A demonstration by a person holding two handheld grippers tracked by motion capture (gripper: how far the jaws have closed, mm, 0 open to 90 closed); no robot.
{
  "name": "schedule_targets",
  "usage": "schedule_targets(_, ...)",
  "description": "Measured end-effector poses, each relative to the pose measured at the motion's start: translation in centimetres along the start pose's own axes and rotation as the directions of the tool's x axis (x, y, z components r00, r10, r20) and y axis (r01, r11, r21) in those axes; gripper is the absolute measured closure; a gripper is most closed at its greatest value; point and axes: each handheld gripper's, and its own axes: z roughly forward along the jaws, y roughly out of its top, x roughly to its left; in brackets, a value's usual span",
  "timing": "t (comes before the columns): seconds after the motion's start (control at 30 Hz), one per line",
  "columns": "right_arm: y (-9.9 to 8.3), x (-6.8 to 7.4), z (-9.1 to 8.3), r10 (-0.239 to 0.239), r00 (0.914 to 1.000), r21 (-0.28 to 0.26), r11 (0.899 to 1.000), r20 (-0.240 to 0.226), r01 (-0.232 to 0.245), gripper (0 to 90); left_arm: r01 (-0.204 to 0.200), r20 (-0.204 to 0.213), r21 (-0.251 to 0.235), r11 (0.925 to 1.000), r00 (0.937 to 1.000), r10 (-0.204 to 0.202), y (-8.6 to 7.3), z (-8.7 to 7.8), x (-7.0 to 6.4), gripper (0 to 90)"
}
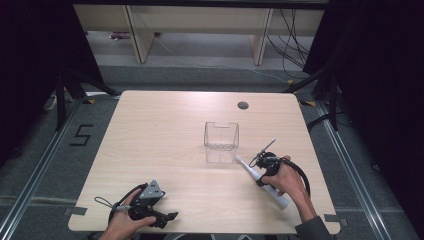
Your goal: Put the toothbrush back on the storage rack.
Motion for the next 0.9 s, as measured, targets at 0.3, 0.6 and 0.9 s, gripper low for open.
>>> schedule_targets(0.3,0.7,0.1,-0.2,-0.004,0.9999,0.127,0.992,0.016,0.002,65.9,0.0,0.0,0.001,1.0,1.0,0.0,0.0,0.0,0.1,15.0)
schedule_targets(0.6,1.3,0.0,-0.1,-0.025,0.9997,0.169,0.985,0.003,0.024,66.0,0.008,0.007,-0.008,0.9999,0.9999,-0.008,0.0,0.0,-0.1,15.0)
schedule_targets(0.9,1.5,-0.2,0.0,-0.044,0.9989,0.177,0.983,-0.013,0.046,66.4,-0.003,0.001,0.001,1.0,1.0,0.003,0.0,0.0,0.0,15.0)
